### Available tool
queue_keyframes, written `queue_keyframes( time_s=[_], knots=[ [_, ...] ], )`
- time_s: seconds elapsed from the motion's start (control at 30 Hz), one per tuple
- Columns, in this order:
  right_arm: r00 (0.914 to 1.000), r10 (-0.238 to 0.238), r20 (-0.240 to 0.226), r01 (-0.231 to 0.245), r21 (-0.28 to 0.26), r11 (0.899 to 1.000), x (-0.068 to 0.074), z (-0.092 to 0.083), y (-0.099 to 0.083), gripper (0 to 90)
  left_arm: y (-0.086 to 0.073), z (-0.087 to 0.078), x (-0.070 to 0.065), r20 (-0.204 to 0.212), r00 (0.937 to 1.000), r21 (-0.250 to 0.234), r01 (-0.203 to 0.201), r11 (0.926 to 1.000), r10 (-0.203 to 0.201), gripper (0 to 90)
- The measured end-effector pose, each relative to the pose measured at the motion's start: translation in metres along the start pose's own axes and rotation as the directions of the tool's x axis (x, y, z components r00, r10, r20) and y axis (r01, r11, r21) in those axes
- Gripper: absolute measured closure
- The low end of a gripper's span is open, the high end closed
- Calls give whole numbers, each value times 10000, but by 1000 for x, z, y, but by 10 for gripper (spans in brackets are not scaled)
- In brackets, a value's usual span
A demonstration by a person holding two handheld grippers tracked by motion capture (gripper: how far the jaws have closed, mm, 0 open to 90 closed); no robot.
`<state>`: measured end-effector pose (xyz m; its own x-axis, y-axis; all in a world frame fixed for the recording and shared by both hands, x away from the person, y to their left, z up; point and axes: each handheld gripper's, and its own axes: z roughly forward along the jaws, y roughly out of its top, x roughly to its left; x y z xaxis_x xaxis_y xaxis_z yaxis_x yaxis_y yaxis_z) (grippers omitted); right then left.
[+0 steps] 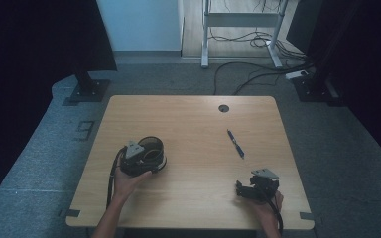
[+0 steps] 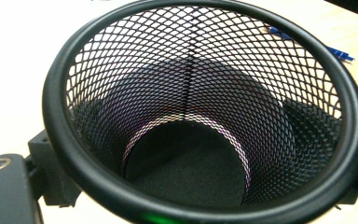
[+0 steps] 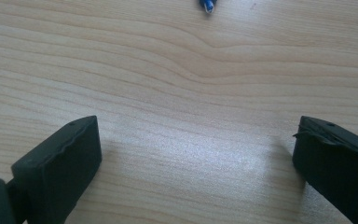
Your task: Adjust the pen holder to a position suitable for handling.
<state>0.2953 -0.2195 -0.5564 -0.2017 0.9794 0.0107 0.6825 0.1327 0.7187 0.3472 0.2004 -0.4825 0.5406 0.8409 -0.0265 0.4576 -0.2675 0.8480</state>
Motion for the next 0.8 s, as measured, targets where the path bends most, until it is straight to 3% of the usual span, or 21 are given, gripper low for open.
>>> queue_keyframes(
  time_s=[0.3,0.43,0.8],
  knots=[
    [10000,2,-1,-2,1,10000,0,0,0,4,6,8,-15,321,9993,70,-202,9998,199,95],
    [10000,3,-2,-3,1,10000,0,0,0,4,10,13,-22,541,9985,80,-98,9999,93,95],
    [10000,-12,-22,12,3,10000,0,0,0,5,16,27,-44,676,9972,237,-328,9992,311,95]
  ],
)
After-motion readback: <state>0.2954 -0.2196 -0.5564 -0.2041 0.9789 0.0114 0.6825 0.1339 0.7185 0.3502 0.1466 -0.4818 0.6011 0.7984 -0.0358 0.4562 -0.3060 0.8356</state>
